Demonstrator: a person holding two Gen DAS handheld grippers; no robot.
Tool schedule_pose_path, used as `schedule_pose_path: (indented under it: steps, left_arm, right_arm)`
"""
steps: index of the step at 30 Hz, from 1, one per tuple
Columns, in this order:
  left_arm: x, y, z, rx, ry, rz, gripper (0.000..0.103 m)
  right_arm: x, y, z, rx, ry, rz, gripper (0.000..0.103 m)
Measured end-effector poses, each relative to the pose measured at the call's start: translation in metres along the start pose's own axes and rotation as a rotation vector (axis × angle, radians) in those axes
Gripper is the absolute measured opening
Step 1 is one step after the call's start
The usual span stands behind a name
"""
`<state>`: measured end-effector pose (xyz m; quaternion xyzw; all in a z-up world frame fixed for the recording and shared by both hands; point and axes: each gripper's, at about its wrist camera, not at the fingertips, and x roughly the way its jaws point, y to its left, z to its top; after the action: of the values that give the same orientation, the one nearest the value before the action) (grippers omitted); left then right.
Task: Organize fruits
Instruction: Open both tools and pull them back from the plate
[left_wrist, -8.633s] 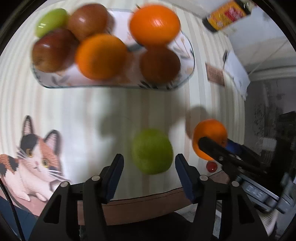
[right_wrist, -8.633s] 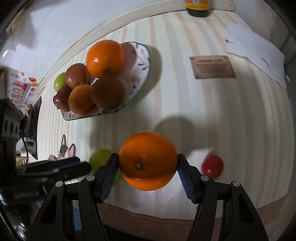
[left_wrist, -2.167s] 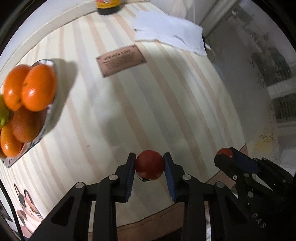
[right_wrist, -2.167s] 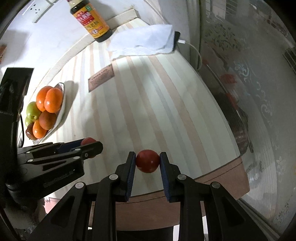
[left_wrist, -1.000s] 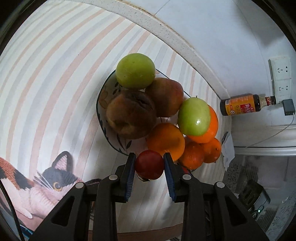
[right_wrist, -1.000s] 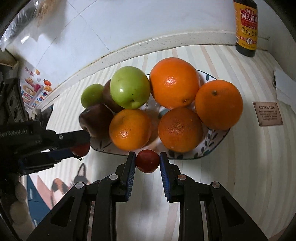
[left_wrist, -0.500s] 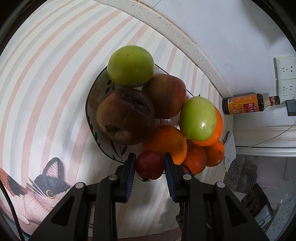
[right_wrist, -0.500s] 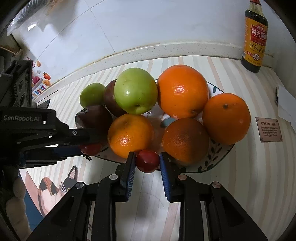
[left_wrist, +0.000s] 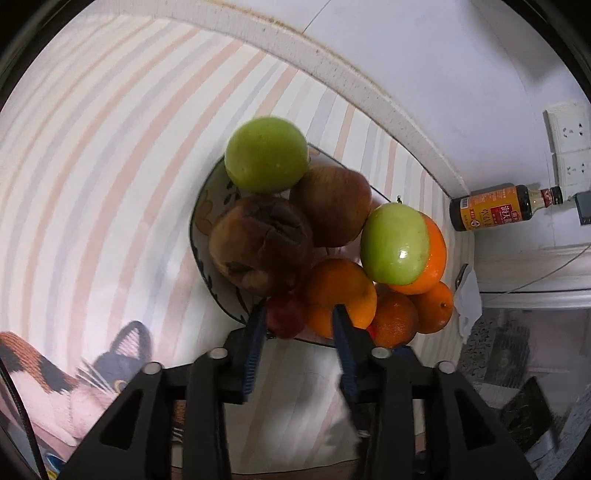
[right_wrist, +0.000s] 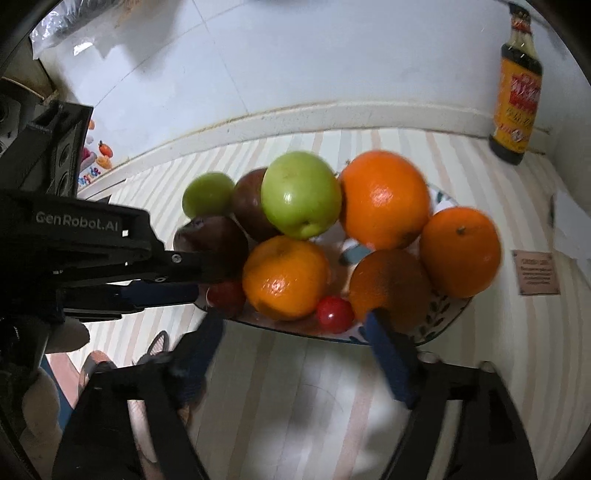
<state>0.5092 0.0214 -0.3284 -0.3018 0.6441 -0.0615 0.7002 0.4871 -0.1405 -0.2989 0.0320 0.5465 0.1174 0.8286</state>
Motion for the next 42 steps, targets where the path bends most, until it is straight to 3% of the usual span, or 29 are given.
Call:
schedule_pose_path:
  steps: [2,4,5,6,7,11,14,22,29,34,42]
  left_arm:
    - [-0.007,-0.003,-0.001,0.023,-0.018,0.029,0.069]
    - [-0.016,-0.009,-0.003,0.069,-0.051,0.084,0.07]
    - [-0.02,-0.012,-0.005,0.099,-0.065,0.123,0.077]
    - [-0.024,-0.015,-0.007,0.127,-0.083,0.169,0.089]
    - [-0.028,-0.018,-0.01,0.155,-0.105,0.21,0.094]
    - [-0.039,-0.025,-0.023,0.241,-0.168,0.34,0.095]
    - [-0.046,-0.028,-0.033,0.269,-0.194,0.388,0.095]
    - [-0.075,-0.04,-0.053,0.266,-0.273,0.426,0.095]
    - [-0.126,-0.059,-0.093,0.317,-0.374,0.452,0.095]
    - [-0.17,-0.063,-0.132,0.351,-0.429,0.408,0.095]
    - [-0.238,-0.061,-0.198,0.415,-0.502,0.352,0.095]
  right_arm:
    - [-0.009,-0.003,0.003,0.011,-0.011,-0.009,0.087]
    - [-0.019,-0.007,0.006,0.023,-0.009,-0.062,0.094]
    - [-0.022,-0.01,0.008,0.029,-0.007,-0.078,0.094]
    - [-0.027,-0.013,0.01,0.042,0.003,-0.103,0.094]
    - [-0.03,-0.016,0.01,0.051,0.013,-0.114,0.094]
    - [-0.045,-0.034,0.014,0.086,0.045,-0.18,0.095]
    - [-0.059,-0.043,0.015,0.099,0.044,-0.198,0.095]
    - [-0.094,-0.047,0.018,0.066,0.024,-0.201,0.096]
    - [-0.146,-0.03,0.01,0.037,-0.022,-0.187,0.096]
    - [-0.195,-0.012,-0.004,0.018,-0.076,-0.199,0.096]
    - [-0.289,0.028,-0.053,0.033,-0.17,-0.211,0.097]
